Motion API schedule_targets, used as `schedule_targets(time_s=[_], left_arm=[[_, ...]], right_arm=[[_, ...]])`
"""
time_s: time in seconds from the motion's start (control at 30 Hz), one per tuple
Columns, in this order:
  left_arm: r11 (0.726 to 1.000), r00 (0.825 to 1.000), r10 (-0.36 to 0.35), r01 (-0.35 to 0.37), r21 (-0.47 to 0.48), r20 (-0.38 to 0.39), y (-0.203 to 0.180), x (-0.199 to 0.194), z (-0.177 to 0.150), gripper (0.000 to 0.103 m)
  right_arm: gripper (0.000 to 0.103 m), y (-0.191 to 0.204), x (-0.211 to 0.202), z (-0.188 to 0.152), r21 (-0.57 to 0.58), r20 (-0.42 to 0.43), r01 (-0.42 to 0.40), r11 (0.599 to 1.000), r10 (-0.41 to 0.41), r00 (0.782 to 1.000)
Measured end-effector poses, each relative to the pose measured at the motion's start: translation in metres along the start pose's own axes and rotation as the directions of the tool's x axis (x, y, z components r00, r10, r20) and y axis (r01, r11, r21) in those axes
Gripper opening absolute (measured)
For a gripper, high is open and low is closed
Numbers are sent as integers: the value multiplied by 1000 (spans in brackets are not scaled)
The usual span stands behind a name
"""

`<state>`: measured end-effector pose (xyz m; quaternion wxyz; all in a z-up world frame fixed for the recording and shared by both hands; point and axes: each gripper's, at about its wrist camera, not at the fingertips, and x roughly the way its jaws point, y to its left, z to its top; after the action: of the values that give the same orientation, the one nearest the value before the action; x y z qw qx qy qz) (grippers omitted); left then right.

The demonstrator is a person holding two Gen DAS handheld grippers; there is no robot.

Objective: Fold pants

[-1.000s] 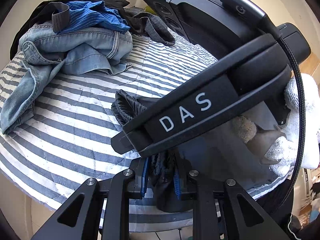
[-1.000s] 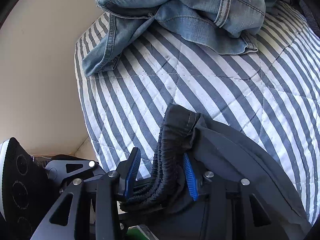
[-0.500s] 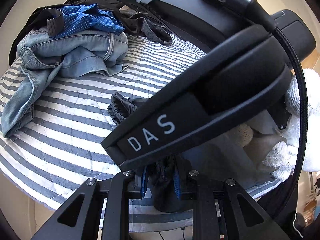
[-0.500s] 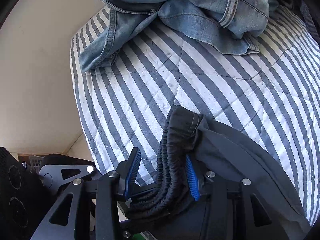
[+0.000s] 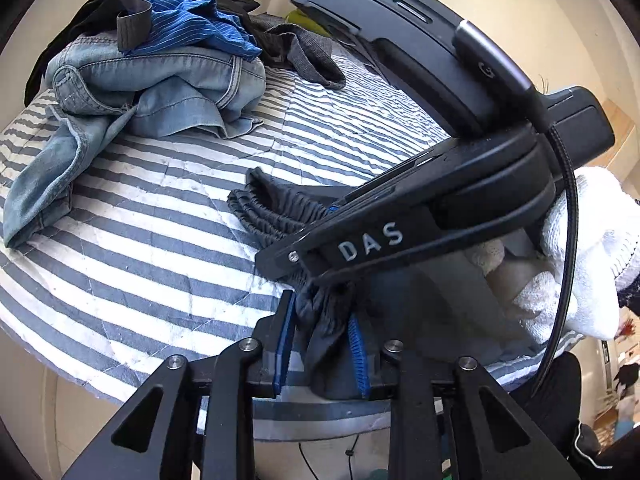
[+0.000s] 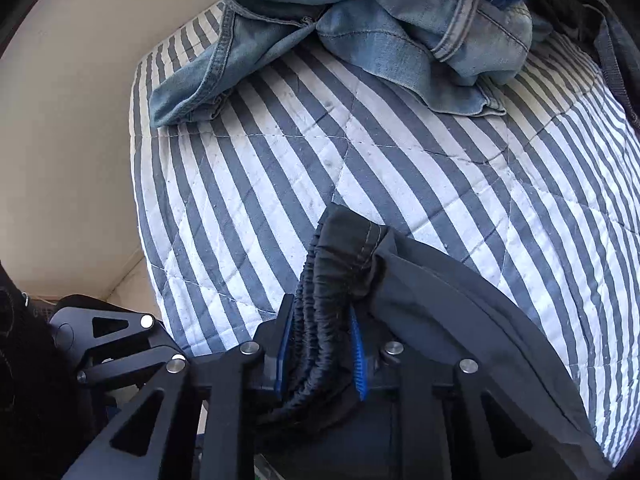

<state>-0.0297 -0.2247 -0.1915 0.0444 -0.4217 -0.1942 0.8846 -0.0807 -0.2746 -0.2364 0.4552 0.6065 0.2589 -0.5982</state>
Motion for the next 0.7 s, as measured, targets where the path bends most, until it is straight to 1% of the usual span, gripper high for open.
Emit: schedule_targets(time_s=[0.07,0.1,0.13,0.17,0.23,0.27,0.3,0.33,0.37,0.4,0.47,0.5,0.57,0.63,0.7], left_arm=[[1000,1000,8,-8,-7,5,2,-3,-6,42],[1000,1000,12,-12,-18,6,4,-4,-8,54],[999,1000,17,-17,-27,8,7,-6,-9,59],[999,1000,13,-12,-35,6,9,-7,-9,59],[997,999,-33,32,-63,-12,13,-3,-10,58],[995,998,-59,57,-82,-20,15,0,-10,58],[993,997,-79,76,-95,-20,8,-1,-5,56],[991,995,-96,94,-98,-21,6,-8,-9,46],[990,994,-107,103,-98,-27,4,-8,-8,40],[990,994,-108,105,-94,-28,3,-5,-7,29],[992,995,-99,97,-79,-22,-1,-10,-9,27],[992,995,-99,98,-76,-13,-3,-11,-8,24],[994,996,-88,88,-61,7,-5,-13,-8,22],[994,996,-85,87,-61,29,-5,-17,-7,20],[993,994,-89,93,-70,57,-4,-23,-7,19]], right_arm=[[16,-6,0,-1,27,11,-17,999,17,1000],[16,-8,1,-1,39,17,-31,999,31,999],[16,-10,1,0,47,22,-40,998,39,999],[16,-10,1,-1,51,26,-44,998,43,999],[16,-23,-9,-9,53,29,-49,997,48,998],[16,-23,-8,-9,57,28,-53,997,51,998],[16,-22,-8,-7,61,24,-58,996,57,998],[17,-23,-7,-5,69,15,-66,995,65,998],[19,-25,-6,-3,83,7,-77,994,76,997],[21,-27,-15,-14,97,-3,-88,991,89,996],[29,-27,-17,-13,110,-14,-94,990,96,995],[31,-25,-19,-11,104,-18,-87,991,89,996],[37,-18,-21,-9,85,-24,-57,995,59,998],[38,-11,-23,-6,73,-37,-36,997,39,999],[38,-11,-31,-6,78,-52,-38,996,42,998]])
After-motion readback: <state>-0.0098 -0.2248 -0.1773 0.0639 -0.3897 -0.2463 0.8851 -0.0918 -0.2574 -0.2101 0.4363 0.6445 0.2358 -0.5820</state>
